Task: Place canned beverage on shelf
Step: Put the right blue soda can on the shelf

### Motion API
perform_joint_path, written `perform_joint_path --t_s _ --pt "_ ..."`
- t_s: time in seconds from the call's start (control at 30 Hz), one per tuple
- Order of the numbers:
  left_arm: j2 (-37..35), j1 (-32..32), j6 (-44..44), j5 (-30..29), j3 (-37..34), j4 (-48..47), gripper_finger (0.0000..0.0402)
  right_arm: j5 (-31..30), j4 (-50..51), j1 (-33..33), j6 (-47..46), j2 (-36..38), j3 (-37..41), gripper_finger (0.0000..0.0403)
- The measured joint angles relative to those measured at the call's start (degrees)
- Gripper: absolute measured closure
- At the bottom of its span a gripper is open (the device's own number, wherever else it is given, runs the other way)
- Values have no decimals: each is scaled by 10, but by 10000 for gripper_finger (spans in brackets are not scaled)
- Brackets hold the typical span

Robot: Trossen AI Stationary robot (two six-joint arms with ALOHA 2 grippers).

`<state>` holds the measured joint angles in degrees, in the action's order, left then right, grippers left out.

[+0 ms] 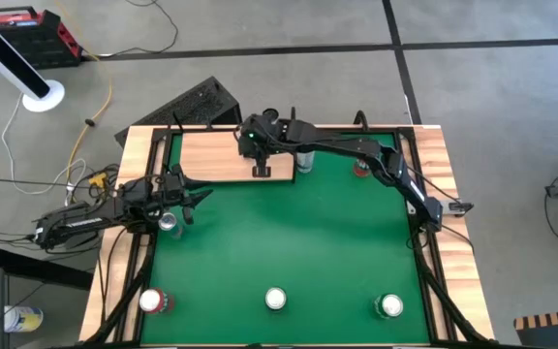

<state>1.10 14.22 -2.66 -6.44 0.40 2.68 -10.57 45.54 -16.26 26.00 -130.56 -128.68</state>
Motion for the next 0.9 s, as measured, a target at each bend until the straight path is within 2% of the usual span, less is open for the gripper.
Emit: perform_joint_path --t_s 0.4,0.9 --pt "0 0 0 0 0 0 289 0 -49 -17 0 0 0 385" --pt "0 0 0 0 0 0 289 2 -39 -14 16 0 0 385"
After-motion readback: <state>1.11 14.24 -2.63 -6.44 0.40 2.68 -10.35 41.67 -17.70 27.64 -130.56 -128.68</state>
